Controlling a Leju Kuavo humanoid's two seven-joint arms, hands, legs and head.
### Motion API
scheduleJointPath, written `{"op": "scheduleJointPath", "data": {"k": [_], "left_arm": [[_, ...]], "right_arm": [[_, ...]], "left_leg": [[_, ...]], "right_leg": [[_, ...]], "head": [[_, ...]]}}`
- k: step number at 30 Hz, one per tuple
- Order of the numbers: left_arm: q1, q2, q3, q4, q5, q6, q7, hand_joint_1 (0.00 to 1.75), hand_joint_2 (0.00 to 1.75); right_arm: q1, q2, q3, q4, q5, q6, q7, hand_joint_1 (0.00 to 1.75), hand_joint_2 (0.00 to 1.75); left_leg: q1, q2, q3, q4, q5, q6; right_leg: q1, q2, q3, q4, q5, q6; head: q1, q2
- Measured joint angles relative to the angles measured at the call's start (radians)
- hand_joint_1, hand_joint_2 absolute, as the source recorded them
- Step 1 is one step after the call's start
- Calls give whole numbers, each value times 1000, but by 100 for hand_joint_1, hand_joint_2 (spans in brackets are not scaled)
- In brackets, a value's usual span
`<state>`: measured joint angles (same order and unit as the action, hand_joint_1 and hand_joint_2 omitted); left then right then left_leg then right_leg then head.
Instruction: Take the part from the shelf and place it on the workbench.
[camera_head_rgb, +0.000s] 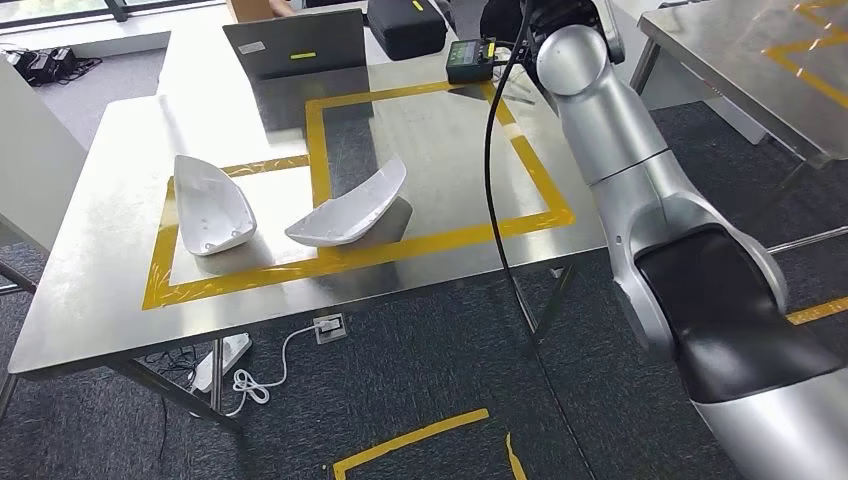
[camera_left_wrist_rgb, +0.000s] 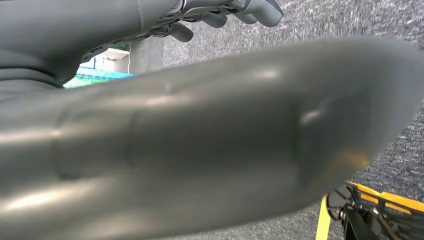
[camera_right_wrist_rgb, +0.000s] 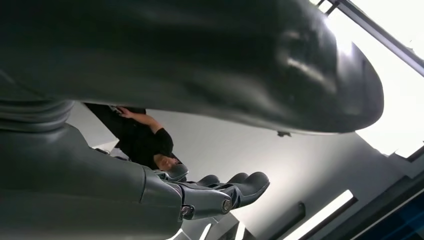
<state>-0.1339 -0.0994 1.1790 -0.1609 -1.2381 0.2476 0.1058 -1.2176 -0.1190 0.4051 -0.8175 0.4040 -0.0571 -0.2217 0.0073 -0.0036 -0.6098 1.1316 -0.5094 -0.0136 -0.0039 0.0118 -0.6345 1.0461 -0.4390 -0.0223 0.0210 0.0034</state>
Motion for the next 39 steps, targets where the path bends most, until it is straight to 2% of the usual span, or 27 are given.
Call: {"op": "scheduleJointPath", "data": {"k": [2,5,6,8,10,11,12,13,14,16,17,19,20,21,22,25,26,27,28,30,31,32,33,35,36,37,39], "left_arm": [[1,1,3,-1,3,-13,-2,0,0],[7,1,8,-1,3,-29,-6,0,0],[8,0,10,-1,4,-29,-7,0,0],[10,-1,13,-1,11,-29,-10,0,0],[13,-4,19,-1,22,-29,-14,0,0],[17,-6,23,-1,27,-29,-15,0,0],[21,-9,29,0,33,-29,-16,0,0],[25,-11,34,0,38,-29,-15,0,0],[28,-14,39,0,42,-29,-13,0,0],[32,-17,45,1,44,-29,-9,0,0],[33,-18,47,2,45,-29,-8,0,0],[38,-20,52,2,45,-29,-8,0,0],[42,-19,54,3,45,-29,-8,0,0],[45,-19,57,3,45,-29,-7,0,0],[47,-18,59,3,45,-29,-7,0,0],[47,-17,62,3,44,-29,-7,0,0],[46,-17,63,3,43,-29,-6,0,0],[46,-17,63,3,41,-29,-6,0,0],[46,-16,64,3,40,-29,-6,0,0],[46,-15,64,3,37,-29,-9,0,0],[46,-14,64,2,37,-29,-11,0,0],[47,-13,64,2,37,-29,-14,0,0],[47,-13,65,2,37,-29,-16,0,0],[48,-11,65,2,29,-29,-24,0,0],[48,-10,65,2,22,-29,-28,0,0],[47,-9,65,2,15,-29,-30,0,0],[45,-7,65,1,6,-29,-29,0,0]], "right_arm": [[4,-24,-14,-11,-3,-13,-8,0,0],[15,-56,-27,-21,0,-24,-15,0,0],[17,-67,-30,-24,5,-29,-13,0,0],[22,-97,-36,-26,22,-39,-4,0,0],[34,-143,-42,-16,29,-37,-3,0,0],[41,-170,-46,-1,25,-32,-14,0,0],[48,-198,-51,21,20,-27,-29,0,0],[56,-229,-57,50,15,-29,-44,0,0],[70,-260,-63,79,11,-44,-57,0,0],[137,-325,-88,124,-11,-108,-85,0,0],[192,-356,-109,137,-29,-149,-108,0,0],[314,-401,-159,152,-56,-205,-157,0,0],[362,-414,-179,156,-60,-216,-169,0,0],[400,-422,-193,158,-57,-218,-170,0,0],[427,-429,-204,158,-51,-216,-161,0,0],[496,-450,-234,149,-27,-205,-116,0,0],[532,-455,-250,137,-21,-204,-103,0,0],[584,-458,-275,115,-16,-206,-91,0,0],[647,-461,-311,84,-13,-208,-83,0,0],[785,-459,-401,13,-16,-216,-76,0,0],[844,-456,-445,-19,-20,-220,-76,0,0],[895,-452,-484,-47,-23,-223,-78,0,0],[940,-446,-519,-72,-24,-223,-81,0,0],[1023,-423,-582,-108,-13,-198,-83,0,0],[1056,-400,-613,-110,-4,-158,-83,0,0],[1078,-373,-643,-91,6,-107,-91,0,0],[1098,-313,-697,12,27,-28,-146,0,0]], "left_leg": [[-12,1,50,-78,12,13],[-16,3,51,-102,28,25],[-13,5,48,-110,37,32],[-8,10,37,-122,58,44],[-7,9,15,-122,74,49],[-7,8,4,-121,81,49],[-6,7,-7,-118,88,49],[-5,7,-17,-115,94,48],[-4,7,-27,-109,98,46],[-1,1,-38,-101,106,38],[0,-3,-40,-98,109,33],[1,-11,-41,-102,119,20],[0,-11,-44,-102,122,14],[-1,-9,-51,-95,111,8],[-2,-6,-62,-70,83,3],[-1,-3,-112,98,-50,-8],[0,-3,-120,148,-71,-10],[0,-2,-112,172,-73,-10],[0,-2,-85,157,-56,-9],[-1,-5,14,30,-22,-3],[-3,-8,60,-36,-15,2],[-5,-11,91,-85,-16,8],[-8,-14,103,-109,-21,14],[-10,-15,98,-118,-11,28],[-9,-12,94,-123,-4,35],[-7,-8,90,-129,5,42],[-7,1,74,-133,25,53]], "right_leg": [[-2,-4,-1,-2,8,9],[-5,-8,-1,-9,19,29],[-5,-8,-7,0,8,34],[-7,-7,-36,75,-58,43],[-9,-8,-77,199,-134,53],[-10,-8,-86,240,-148,57],[-12,-8,-78,247,-141,61],[-12,-8,-49,216,-118,63],[-12,-10,-3,152,-91,64],[-5,-15,86,19,-70,57],[-1,-17,111,-21,-72,51],[5,-17,114,-36,-69,35],[2,-17,110,-40,-63,29],[-1,-15,103,-42,-53,22],[-6,-13,94,-45,-43,15],[-11,-11,64,-46,-17,8],[-10,-12,56,-45,-10,9],[-10,-15,47,-44,-4,11],[-9,-19,40,-44,2,14],[-9,-30,26,-40,11,20],[-9,-34,20,-38,16,25],[-10,-36,17,-38,21,30],[-10,-37,16,-39,26,36],[-12,-36,18,-45,36,50],[-13,-33,17,-43,30,57],[-13,-29,10,-27,8,62],[-15,-22,-22,66,-83,70]], "head": [[1,0],[0,0],[0,0],[2,0],[3,0],[4,0],[5,0],[5,0],[6,0],[6,0],[7,0],[10,0],[11,0],[11,0],[8,0],[2,0],[2,0],[1,0],[1,0],[1,0],[2,0],[2,0],[3,0],[3,0],[3,0],[5,0],[9,0]]}}
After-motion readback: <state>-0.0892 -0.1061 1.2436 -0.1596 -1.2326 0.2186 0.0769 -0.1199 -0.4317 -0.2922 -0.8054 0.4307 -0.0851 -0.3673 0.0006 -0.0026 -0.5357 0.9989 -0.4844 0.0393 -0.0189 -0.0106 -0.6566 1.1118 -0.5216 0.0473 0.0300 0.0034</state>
